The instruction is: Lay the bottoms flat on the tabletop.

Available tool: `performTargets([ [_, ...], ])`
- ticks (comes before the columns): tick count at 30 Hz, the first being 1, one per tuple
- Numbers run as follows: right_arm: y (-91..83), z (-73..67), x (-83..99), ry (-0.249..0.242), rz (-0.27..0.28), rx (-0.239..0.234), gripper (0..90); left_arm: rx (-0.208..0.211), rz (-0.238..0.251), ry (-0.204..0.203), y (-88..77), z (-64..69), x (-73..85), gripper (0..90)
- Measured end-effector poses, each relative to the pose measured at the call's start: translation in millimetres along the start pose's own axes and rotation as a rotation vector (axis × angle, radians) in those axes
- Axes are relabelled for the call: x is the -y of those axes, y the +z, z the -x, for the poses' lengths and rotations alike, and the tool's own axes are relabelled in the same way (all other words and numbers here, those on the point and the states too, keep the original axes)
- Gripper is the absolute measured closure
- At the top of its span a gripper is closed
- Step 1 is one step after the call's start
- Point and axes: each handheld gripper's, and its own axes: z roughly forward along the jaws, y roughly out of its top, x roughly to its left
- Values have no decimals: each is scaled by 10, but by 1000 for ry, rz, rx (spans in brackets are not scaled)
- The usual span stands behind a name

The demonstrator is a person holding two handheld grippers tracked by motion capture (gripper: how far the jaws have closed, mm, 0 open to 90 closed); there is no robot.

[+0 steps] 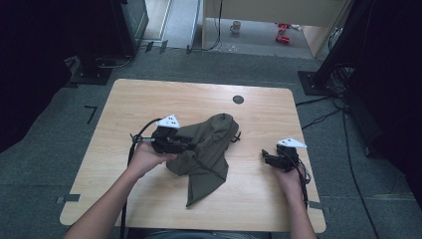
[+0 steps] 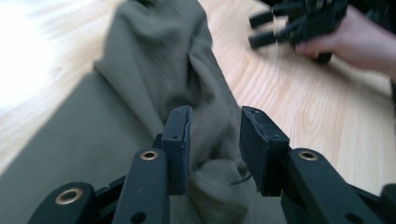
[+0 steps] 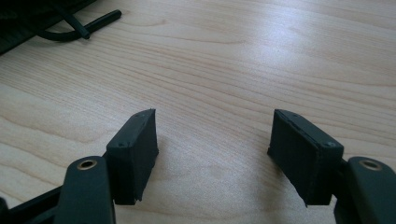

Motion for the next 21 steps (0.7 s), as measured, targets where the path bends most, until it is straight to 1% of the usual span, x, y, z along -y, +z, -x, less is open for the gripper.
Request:
performTargets([
  [2, 0, 0, 0, 0, 0, 0, 318, -20, -36, 31, 71, 30, 25, 631],
  [3, 1, 0, -1, 0, 0, 0, 318, -31, -54, 42, 113, 36, 40, 649],
  [4, 1, 0, -1, 1, 0, 0, 318, -30, -91, 25, 181, 10, 63, 699],
  [5, 1, 0, -1, 1, 0, 0, 318, -30, -91, 25, 181, 10, 63, 760],
  [6, 1, 0, -1, 0, 0, 0, 318, -28, -102, 16, 210, -10, 76, 760],
  [7, 1, 0, -1, 1, 0, 0, 318, -28, -110, 17, 219, -18, 79, 868],
  [8, 1, 0, -1, 1, 0, 0, 317, -25, -110, 9, 218, -27, 70, 900],
  [9, 1, 1, -1, 1, 0, 0, 317, -14, -103, 3, 195, -32, 48, 900],
  [10, 2, 1, -2, 1, 0, 0, 318, -20, -73, 10, 125, -24, -6, 900],
  [11, 2, 1, -2, 1, 0, 0, 318, -20, -73, 10, 125, -24, -6, 900],
  [12, 2, 1, -2, 1, 0, 0, 318, -26, -44, 9, 57, -32, -48, 900],
  [13, 2, 1, -2, 1, 0, 0, 318, -27, -28, 4, 9, -45, -71, 900],
  [15, 2, 1, -2, 1, 0, 0, 318, -44, 19, -15, -118, -103, -121, 900],
  [16, 2, 1, -2, 1, 0, 0, 318, -54, 35, -31, -184, -151, -143, 900],
  [17, 2, 1, -2, 1, 0, 0, 318, -76, 54, -41, -254, -209, -161, 900],
  [18, 2, 0, -2, 1, 0, 0, 318, -93, 86, -63, -344, -295, -172, 900],
  [19, 1, 1, -1, 0, -1, 0, 318, -101, 103, -79, -394, -351, -176, 900],
  [20, 2, 1, -1, 0, 0, 0, 318, -122, 125, -103, -466, -442, -176, 900],
  [21, 2, 1, -1, 0, 0, 0, 318, -137, 128, -110, -504, -499, -173, 900],
])
